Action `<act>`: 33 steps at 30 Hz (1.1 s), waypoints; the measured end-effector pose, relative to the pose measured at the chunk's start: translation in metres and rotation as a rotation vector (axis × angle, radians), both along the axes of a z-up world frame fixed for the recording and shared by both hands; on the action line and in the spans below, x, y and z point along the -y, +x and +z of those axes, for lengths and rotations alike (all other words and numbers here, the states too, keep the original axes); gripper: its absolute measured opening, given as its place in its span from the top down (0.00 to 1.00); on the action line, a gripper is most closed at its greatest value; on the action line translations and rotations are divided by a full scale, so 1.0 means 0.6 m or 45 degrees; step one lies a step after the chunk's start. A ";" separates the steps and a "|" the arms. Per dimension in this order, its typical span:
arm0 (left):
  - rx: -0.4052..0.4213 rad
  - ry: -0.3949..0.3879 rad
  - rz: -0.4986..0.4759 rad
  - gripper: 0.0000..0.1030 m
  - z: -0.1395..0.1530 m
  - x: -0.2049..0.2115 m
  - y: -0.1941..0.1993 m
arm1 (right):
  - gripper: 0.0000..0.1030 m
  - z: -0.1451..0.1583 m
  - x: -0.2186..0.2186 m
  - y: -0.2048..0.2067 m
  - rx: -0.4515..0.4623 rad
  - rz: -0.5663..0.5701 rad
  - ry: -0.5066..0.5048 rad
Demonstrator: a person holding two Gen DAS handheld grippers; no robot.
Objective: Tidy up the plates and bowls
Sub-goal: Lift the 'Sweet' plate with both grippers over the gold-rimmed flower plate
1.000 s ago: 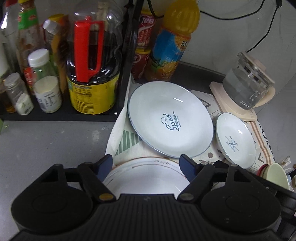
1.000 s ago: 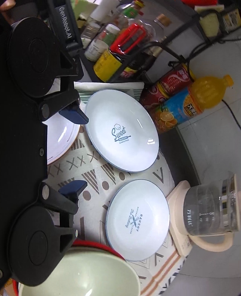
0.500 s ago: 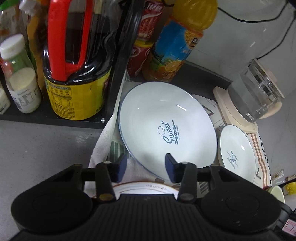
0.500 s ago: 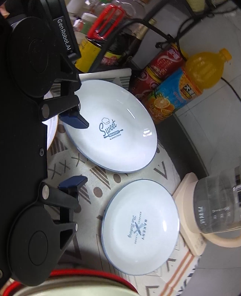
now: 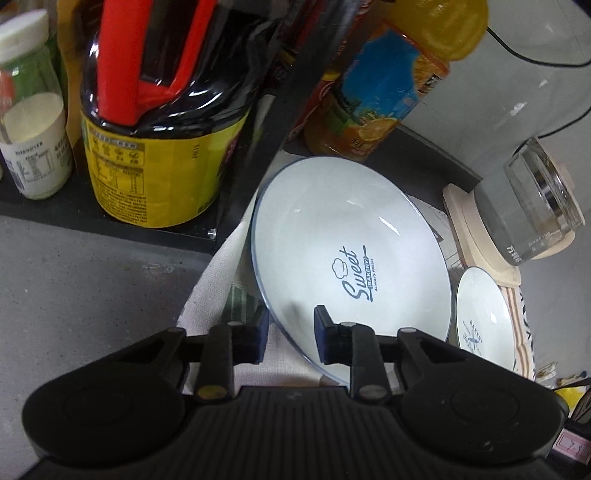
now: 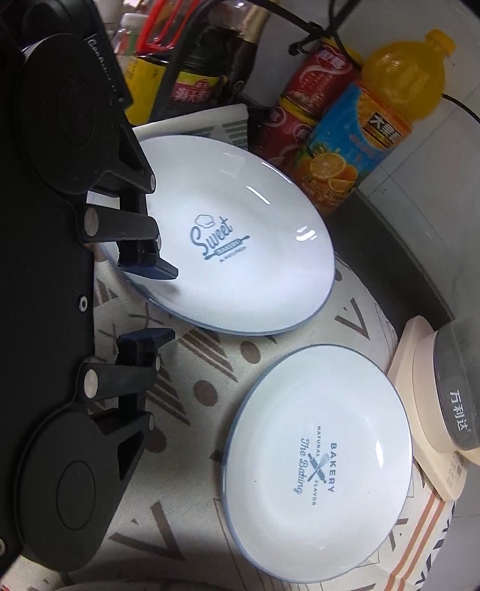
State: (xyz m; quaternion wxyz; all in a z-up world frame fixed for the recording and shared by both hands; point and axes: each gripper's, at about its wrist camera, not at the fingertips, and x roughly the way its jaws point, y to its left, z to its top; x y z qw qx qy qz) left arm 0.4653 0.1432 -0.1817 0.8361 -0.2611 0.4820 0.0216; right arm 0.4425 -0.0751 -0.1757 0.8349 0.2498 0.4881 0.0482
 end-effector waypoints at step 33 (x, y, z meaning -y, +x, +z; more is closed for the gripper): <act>0.027 -0.040 0.109 0.90 0.003 -0.006 -0.021 | 0.89 0.029 -0.008 0.011 0.035 0.017 -0.059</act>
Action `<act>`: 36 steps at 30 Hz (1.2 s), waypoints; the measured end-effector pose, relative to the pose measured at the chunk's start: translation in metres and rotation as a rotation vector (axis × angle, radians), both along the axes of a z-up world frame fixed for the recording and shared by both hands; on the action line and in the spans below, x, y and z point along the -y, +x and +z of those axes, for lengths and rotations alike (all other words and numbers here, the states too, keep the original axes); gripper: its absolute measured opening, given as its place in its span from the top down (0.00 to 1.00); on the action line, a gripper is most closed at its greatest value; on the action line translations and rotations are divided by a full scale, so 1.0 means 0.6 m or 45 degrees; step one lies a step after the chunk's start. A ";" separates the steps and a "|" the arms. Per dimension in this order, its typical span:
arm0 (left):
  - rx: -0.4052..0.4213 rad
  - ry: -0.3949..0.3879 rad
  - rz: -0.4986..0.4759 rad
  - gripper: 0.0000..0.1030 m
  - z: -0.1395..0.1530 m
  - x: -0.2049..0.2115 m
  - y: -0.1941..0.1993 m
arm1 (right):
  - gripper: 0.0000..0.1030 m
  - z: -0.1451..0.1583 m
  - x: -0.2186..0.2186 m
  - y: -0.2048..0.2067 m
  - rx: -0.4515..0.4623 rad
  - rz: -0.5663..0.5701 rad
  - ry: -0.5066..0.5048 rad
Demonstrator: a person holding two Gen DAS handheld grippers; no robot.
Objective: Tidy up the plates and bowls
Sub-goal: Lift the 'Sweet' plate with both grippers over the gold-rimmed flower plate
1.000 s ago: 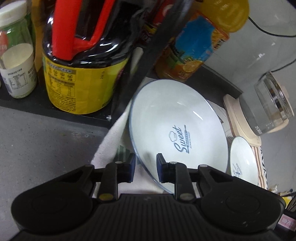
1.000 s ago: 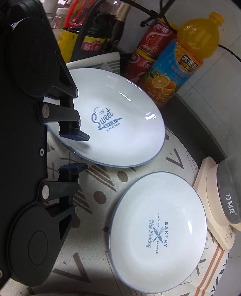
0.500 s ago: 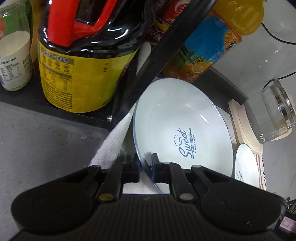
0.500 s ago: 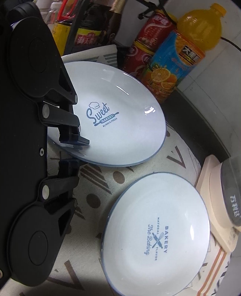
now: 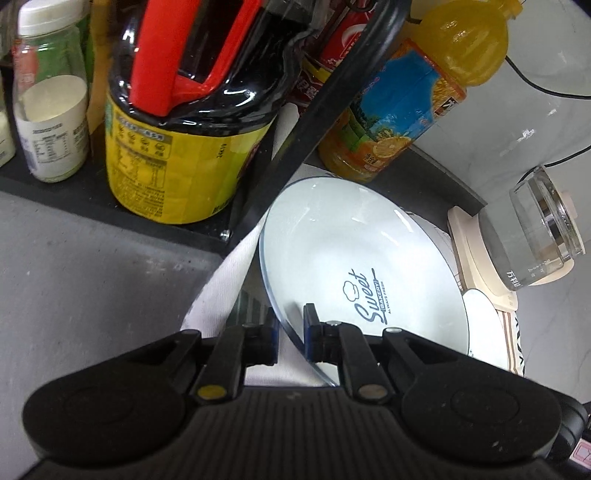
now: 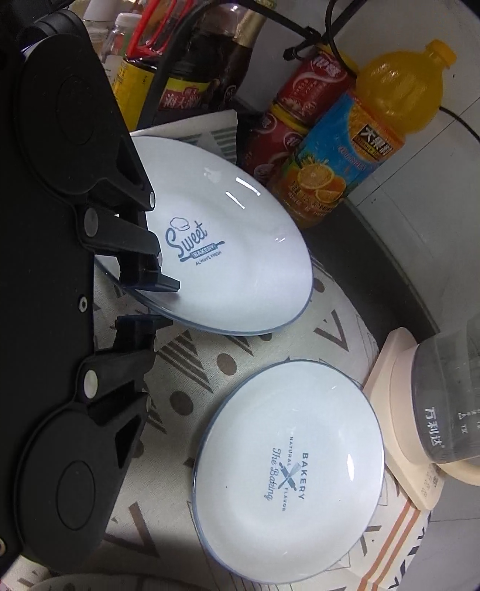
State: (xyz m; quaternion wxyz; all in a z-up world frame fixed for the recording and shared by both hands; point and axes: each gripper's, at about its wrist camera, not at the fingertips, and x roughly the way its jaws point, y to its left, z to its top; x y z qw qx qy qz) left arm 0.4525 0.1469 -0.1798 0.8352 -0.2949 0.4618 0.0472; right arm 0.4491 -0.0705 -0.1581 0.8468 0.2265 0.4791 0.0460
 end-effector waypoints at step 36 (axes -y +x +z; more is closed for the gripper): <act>0.056 0.142 0.327 0.89 0.065 0.110 -0.240 | 0.88 0.047 0.081 -0.130 0.085 0.328 0.101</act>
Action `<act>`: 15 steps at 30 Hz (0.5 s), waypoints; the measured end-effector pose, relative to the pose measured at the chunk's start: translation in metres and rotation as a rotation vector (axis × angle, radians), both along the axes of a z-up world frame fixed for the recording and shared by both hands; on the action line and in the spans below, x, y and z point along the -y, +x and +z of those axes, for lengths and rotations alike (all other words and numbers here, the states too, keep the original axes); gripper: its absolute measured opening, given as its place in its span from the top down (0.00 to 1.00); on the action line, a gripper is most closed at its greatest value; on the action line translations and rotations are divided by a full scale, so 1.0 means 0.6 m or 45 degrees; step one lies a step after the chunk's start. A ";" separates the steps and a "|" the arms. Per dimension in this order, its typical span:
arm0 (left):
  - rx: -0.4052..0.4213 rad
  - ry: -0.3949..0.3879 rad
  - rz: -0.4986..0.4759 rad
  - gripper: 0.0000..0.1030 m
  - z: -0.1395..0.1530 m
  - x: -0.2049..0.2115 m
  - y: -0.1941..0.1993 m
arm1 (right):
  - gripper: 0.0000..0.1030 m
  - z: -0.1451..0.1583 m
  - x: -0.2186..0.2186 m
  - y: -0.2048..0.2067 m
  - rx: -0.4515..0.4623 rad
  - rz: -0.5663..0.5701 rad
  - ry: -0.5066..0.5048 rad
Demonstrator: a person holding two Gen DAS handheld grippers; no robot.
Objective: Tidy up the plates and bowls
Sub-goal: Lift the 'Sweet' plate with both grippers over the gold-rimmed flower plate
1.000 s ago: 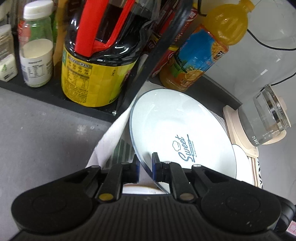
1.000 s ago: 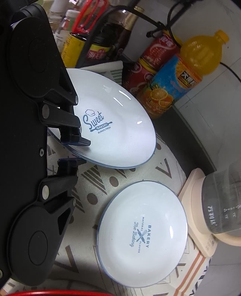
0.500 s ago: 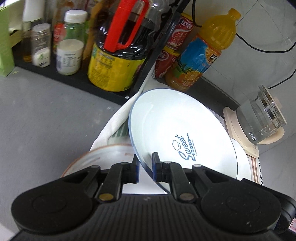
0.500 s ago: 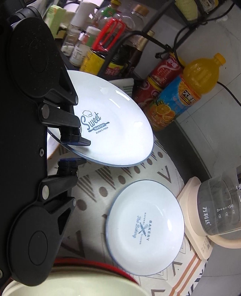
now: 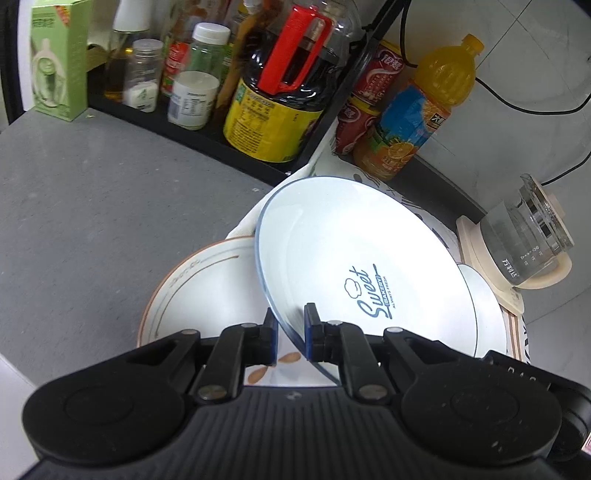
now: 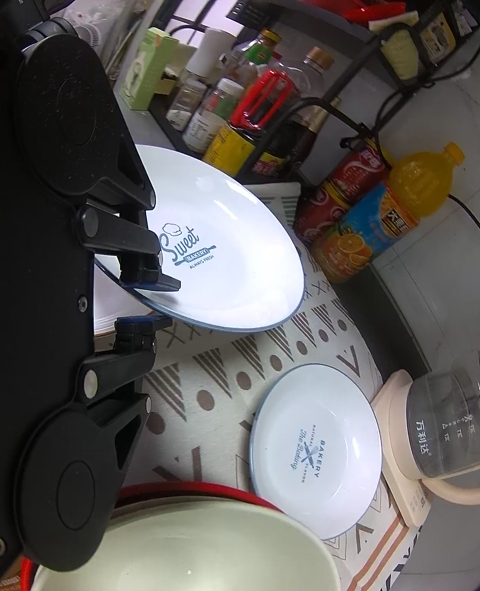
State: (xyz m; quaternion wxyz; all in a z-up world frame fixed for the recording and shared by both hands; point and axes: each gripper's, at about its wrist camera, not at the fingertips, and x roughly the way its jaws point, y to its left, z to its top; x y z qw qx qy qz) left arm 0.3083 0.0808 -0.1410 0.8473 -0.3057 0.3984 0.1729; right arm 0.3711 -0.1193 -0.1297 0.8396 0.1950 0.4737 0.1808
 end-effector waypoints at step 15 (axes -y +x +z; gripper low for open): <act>-0.018 -0.003 0.104 0.88 -0.007 0.024 -0.070 | 0.88 0.002 0.009 -0.031 0.016 0.153 -0.017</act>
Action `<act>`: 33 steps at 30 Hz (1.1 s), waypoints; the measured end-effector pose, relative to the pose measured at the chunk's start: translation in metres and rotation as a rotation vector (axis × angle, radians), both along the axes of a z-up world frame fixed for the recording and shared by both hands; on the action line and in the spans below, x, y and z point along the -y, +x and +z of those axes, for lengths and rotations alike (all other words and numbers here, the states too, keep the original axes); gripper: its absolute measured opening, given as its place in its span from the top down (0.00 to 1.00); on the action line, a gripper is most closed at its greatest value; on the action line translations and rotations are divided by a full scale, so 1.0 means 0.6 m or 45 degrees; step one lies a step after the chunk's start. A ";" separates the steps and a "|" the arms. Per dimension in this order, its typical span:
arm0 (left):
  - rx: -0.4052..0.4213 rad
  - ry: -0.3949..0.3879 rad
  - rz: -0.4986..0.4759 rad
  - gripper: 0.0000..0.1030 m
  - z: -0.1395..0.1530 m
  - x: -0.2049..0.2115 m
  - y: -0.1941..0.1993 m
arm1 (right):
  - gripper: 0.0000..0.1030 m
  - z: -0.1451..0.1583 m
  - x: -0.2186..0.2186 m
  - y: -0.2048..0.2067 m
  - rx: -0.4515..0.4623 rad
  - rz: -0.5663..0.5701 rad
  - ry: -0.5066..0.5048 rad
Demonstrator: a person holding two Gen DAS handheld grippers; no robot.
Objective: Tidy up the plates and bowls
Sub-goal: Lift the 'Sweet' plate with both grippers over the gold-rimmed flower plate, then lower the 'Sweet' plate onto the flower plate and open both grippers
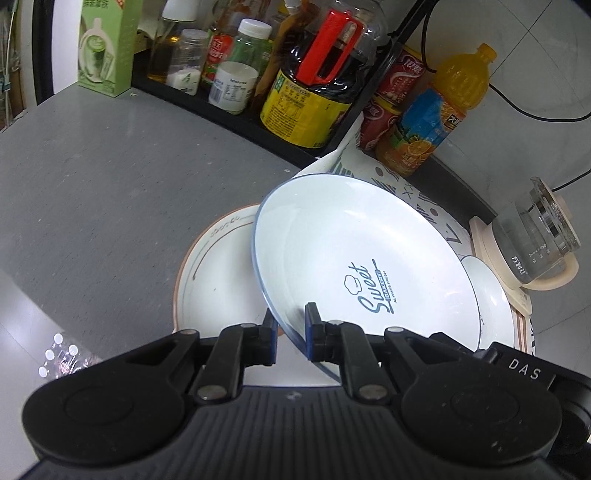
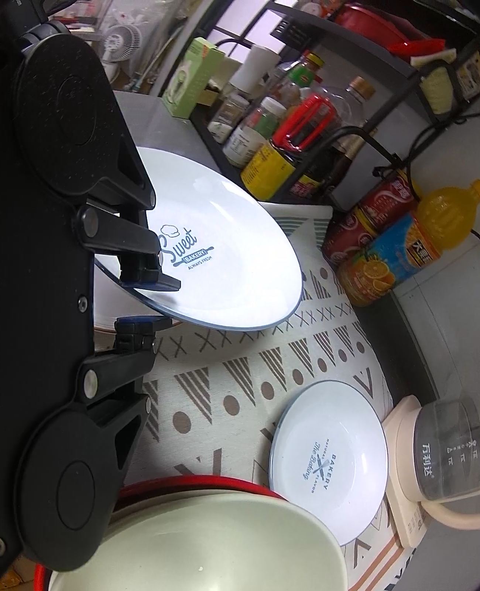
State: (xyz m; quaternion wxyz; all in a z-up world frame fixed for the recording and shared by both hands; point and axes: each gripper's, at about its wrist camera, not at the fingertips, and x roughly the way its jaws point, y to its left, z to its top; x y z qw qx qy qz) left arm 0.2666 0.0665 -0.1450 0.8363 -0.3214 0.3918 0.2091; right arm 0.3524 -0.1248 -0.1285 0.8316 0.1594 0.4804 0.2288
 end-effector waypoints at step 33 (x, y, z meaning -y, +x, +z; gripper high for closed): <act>-0.112 -0.068 -0.001 0.87 -0.029 0.005 -0.049 | 0.87 -0.015 -0.001 -0.048 0.016 0.109 -0.116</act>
